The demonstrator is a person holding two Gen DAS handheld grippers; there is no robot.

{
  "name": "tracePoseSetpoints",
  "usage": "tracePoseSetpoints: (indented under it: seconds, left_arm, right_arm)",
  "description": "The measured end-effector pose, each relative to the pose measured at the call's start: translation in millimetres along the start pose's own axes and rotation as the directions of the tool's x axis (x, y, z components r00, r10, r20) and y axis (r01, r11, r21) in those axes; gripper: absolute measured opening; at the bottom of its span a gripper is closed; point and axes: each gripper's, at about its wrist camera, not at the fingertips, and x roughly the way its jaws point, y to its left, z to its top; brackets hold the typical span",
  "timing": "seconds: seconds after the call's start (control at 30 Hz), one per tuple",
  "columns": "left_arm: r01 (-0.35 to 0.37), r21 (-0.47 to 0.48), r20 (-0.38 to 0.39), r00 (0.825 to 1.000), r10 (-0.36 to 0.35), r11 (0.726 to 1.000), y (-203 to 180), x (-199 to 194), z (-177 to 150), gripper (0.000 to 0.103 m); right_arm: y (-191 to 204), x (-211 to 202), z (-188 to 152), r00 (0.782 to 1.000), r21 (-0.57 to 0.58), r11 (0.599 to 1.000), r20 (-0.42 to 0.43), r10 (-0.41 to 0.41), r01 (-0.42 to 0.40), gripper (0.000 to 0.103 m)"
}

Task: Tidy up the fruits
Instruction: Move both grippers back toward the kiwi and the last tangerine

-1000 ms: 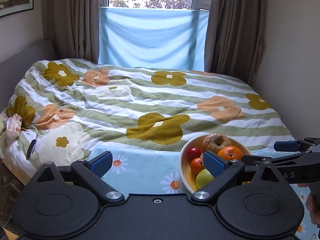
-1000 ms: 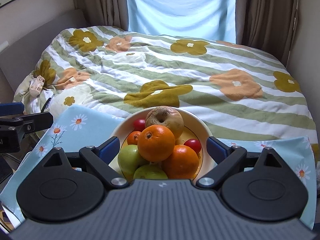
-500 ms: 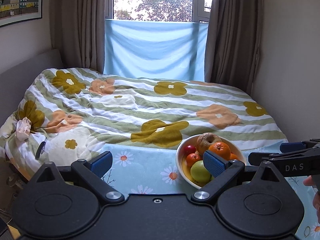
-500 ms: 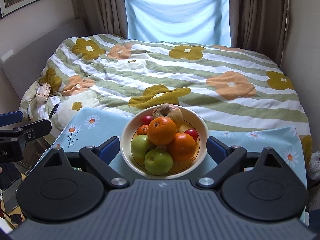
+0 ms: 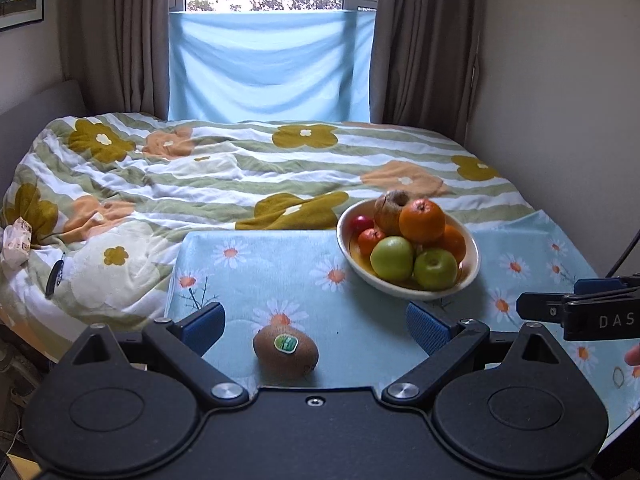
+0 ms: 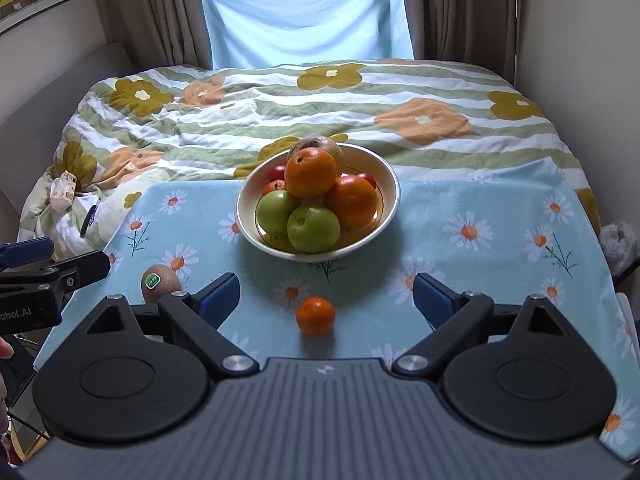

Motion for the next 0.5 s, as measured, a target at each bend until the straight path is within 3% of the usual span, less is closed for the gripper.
tracePoseSetpoints:
  seconds: [0.5]
  left_arm:
    - [0.027,0.192,-0.102,0.995,-0.007,0.981,20.8,76.4,-39.2,0.098]
  right_arm:
    - [7.7,58.8,-48.0,0.996,0.016,0.997,-0.053,-0.079,0.08,0.103]
